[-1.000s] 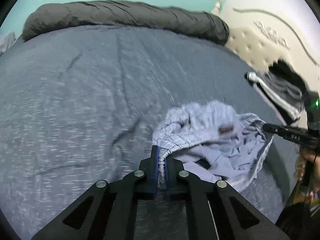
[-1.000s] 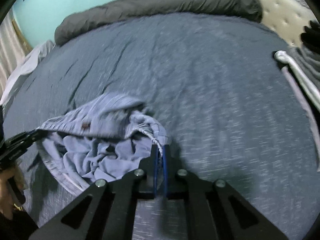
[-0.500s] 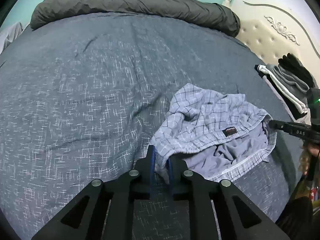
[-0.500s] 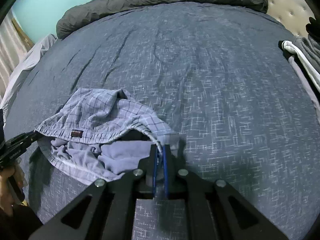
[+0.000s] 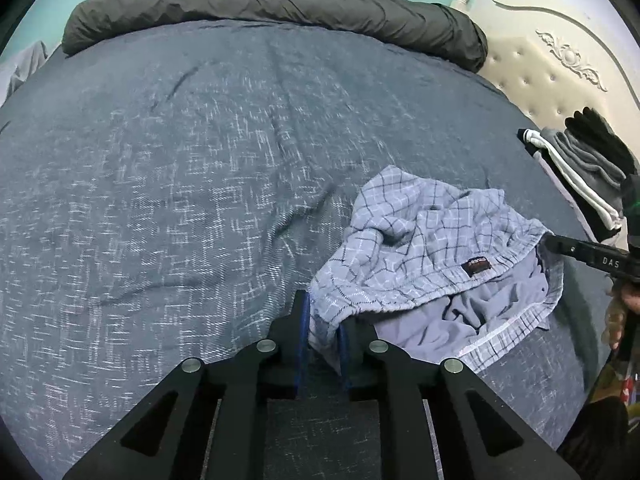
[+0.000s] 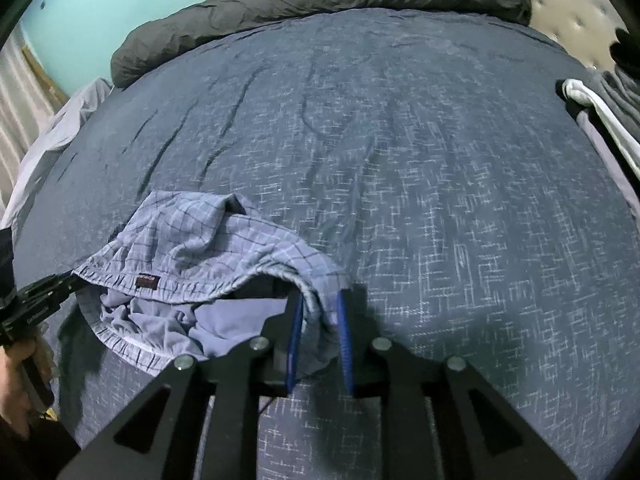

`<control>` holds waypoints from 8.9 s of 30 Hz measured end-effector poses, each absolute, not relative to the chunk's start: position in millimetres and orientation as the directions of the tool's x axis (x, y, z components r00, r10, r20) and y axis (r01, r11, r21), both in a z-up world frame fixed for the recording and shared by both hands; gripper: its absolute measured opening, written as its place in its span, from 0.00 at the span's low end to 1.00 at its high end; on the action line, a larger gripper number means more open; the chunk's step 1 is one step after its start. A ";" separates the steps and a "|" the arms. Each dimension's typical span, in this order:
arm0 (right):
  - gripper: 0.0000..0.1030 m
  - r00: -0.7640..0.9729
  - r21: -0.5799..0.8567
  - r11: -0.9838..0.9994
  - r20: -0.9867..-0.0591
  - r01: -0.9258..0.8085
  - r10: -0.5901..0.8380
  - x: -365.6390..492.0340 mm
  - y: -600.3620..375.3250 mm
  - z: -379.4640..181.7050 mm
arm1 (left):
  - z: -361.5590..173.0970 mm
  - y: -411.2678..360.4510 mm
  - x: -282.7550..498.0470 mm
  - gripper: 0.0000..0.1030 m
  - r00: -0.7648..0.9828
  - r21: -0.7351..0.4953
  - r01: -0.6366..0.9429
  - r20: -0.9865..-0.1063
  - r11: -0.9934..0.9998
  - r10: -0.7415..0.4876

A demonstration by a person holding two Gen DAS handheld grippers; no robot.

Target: Fold clothes

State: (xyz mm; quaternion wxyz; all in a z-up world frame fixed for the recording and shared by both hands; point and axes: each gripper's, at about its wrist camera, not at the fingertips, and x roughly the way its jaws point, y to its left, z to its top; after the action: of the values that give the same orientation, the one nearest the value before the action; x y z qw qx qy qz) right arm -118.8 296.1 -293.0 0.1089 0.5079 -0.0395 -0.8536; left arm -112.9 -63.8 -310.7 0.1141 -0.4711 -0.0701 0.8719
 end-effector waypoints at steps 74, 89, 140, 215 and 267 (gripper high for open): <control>0.04 -0.482 0.162 -0.935 -0.821 0.314 -0.304 -165.8 292.1 -210.1 | -194.5 -78.9 -104.3 0.05 -0.684 -0.193 -0.127 -0.694 -0.973 0.227; 0.04 -0.425 0.185 -0.939 -0.855 0.289 -0.299 -274.7 291.7 -263.5 | -254.6 -96.7 -220.7 0.05 -0.593 -0.196 -0.099 -0.776 -0.976 0.216; 0.38 -0.436 0.041 -0.870 -0.853 0.491 -0.286 -314.1 284.0 -321.1 | -318.4 -90.3 -262.9 0.52 -0.499 -0.068 -0.258 -0.845 -0.964 0.193; 0.05 -0.491 0.346 -0.889 -0.744 0.299 -0.454 -385.0 324.3 -316.1 | -314.6 -152.5 -338.1 0.05 -0.575 -0.407 -0.106 -0.719 -0.907 0.390; 0.30 -0.517 0.398 -0.901 -0.742 0.171 -0.426 -279.1 365.4 -301.7 | -306.0 -165.7 -229.2 0.21 -0.558 -0.439 0.036 -0.754 -0.898 0.346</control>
State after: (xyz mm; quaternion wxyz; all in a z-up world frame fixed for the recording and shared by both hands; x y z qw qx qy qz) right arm -279.1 365.4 -301.7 0.1737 0.4598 -0.1385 -0.8598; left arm -229.2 -165.7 -306.0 0.0904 -0.4612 -0.2072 0.8580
